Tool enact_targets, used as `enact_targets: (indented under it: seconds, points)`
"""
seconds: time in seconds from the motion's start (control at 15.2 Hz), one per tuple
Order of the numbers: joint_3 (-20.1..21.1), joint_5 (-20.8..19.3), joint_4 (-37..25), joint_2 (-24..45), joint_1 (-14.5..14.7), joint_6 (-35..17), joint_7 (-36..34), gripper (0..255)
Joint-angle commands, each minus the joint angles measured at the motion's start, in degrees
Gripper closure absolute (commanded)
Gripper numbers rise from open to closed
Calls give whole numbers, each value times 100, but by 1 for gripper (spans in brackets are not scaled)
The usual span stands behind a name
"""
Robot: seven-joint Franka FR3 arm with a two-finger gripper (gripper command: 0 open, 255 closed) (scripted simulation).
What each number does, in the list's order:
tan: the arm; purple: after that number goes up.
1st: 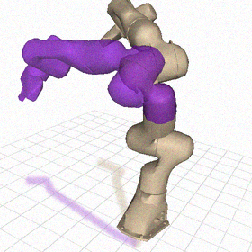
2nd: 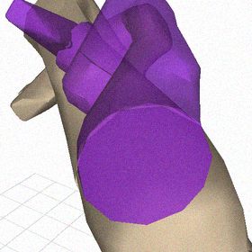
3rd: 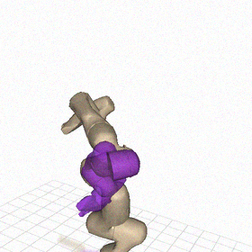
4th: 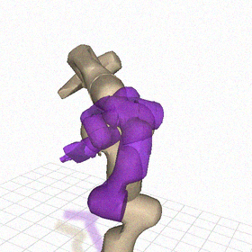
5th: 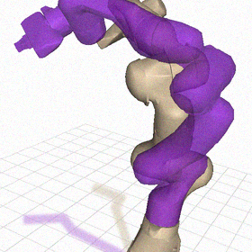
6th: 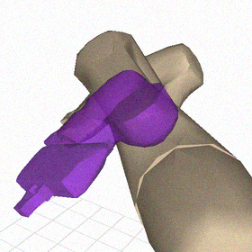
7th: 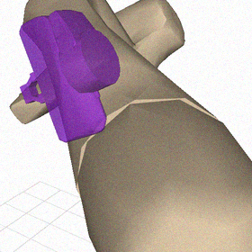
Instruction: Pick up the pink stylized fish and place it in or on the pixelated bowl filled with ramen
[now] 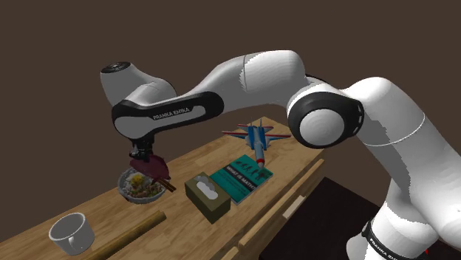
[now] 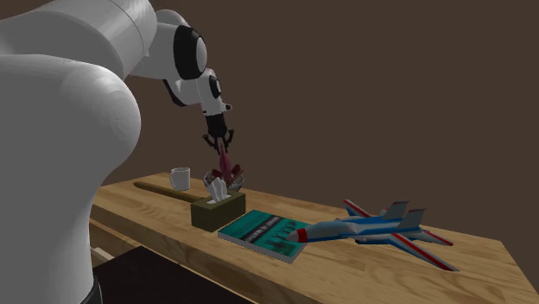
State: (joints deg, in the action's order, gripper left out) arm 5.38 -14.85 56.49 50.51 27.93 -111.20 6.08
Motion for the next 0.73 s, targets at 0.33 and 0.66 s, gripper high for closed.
enact_targets:
  seconds: [0.33,0.66]
  points:
    - [-11,-10,108,201,-18,-124,-17,255]
    - [-9,-11,66,222,-19,-104,-9,0]
